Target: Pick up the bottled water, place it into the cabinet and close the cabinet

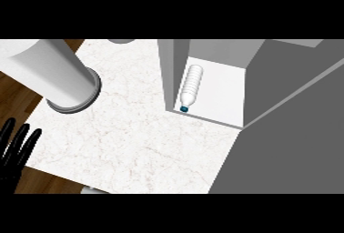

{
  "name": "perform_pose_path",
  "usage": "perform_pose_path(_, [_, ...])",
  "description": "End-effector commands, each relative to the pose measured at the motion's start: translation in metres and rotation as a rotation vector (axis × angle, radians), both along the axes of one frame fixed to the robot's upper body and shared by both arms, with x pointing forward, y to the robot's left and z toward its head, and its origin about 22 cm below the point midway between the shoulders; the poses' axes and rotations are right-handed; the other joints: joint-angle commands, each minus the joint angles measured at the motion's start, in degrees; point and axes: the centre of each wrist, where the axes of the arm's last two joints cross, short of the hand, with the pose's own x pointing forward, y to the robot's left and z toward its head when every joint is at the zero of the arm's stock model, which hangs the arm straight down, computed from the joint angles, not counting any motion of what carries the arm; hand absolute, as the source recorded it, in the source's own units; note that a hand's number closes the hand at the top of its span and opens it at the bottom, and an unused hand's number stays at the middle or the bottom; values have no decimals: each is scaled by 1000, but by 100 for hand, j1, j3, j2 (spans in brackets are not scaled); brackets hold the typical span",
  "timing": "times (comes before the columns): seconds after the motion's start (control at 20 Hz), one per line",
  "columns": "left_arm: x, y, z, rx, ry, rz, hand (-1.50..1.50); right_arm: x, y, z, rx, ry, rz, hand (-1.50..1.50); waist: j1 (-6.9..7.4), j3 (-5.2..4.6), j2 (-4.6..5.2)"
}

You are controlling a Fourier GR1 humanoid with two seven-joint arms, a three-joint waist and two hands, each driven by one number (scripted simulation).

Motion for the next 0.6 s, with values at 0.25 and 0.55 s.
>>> perform_pose_path(0.25, [3,10,2,21,4,-1,-150,5,17,14,-92,-76,136,150,52,-33,2])
perform_pose_path(0.55, [4,13,5,5,-5,-11,-150,12,18,16,-85,-96,129,150,29,-37,25])
